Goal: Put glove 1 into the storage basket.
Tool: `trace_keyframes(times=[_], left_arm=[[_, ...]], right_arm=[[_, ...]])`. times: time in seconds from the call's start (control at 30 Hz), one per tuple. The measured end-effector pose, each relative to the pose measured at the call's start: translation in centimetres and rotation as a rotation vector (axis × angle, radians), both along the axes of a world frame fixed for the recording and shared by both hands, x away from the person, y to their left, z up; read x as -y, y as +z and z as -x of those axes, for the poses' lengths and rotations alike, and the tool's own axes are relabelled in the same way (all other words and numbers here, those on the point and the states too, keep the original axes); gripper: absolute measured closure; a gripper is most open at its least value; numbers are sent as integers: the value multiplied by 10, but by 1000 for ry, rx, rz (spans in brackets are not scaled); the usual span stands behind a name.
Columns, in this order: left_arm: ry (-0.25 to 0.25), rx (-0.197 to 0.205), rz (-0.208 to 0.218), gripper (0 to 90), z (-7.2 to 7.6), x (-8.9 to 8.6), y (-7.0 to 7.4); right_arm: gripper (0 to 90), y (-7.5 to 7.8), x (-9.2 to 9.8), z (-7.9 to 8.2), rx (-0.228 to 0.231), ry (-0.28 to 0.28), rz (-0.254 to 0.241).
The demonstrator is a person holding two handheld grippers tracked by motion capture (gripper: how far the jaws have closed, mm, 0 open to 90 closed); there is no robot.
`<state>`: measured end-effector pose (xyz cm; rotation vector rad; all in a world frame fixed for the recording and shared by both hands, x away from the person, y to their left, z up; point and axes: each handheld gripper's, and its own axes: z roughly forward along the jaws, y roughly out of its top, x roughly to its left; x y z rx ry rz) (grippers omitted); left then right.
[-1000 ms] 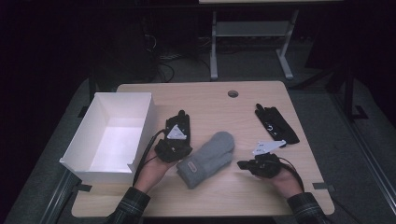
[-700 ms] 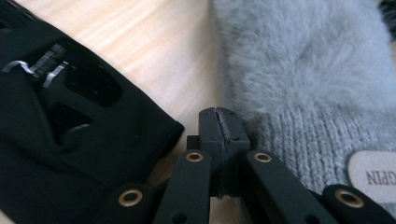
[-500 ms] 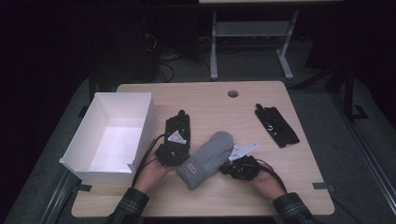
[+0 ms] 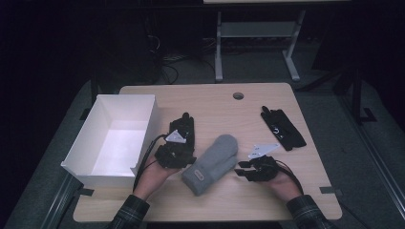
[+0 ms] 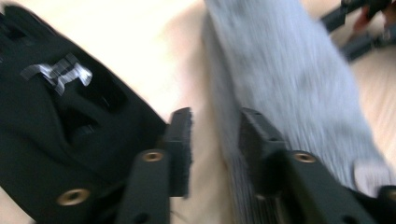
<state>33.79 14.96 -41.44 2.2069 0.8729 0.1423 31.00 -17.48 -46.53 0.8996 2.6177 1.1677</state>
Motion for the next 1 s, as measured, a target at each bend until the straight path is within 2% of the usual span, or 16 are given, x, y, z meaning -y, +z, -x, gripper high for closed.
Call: trace_keyframes(times=[0.07, 0.2, 0.3, 0.4, 0.53, 0.63, 0.8, 0.87, 0.9, 0.93, 0.97, 1.0], left_arm=[[1, 6, 15, 532, -7, 2, 6], [-46, 5, 66, 356, -17, 14, 13], [-104, -7, 56, 240, -21, 27, 13], [-142, -19, 42, 181, -26, 38, 8], [-167, -45, 13, 144, -33, 48, -2], [-169, -66, 30, 135, -35, 54, -7], [-159, -24, 64, 137, -37, 58, 6], [-173, -30, 49, 135, -35, 62, 6], [-187, -38, 27, 135, -36, 64, 4], [-187, -38, 27, 131, -36, 64, 4], [-201, -62, -8, 130, -36, 67, -4], [-202, -77, -14, 130, -36, 68, -9]], right_arm=[[558, -1, 9, -1, 6, -21, 6], [416, -2, 25, -3, 9, -89, 23], [349, -5, 32, -3, 13, -132, 41], [312, -7, 38, -4, 11, -159, 41], [287, -9, 40, -6, 13, -166, 41], [277, -10, 39, -7, 13, -167, 39], [274, -11, 38, -7, 28, -166, 41], [272, -11, 37, -7, 35, -161, 52], [271, -11, 37, -6, 36, -159, 56], [271, -11, 37, -6, 36, -159, 56], [270, -11, 37, -6, 44, -157, 59], [270, -11, 37, -6, 40, -159, 58]])
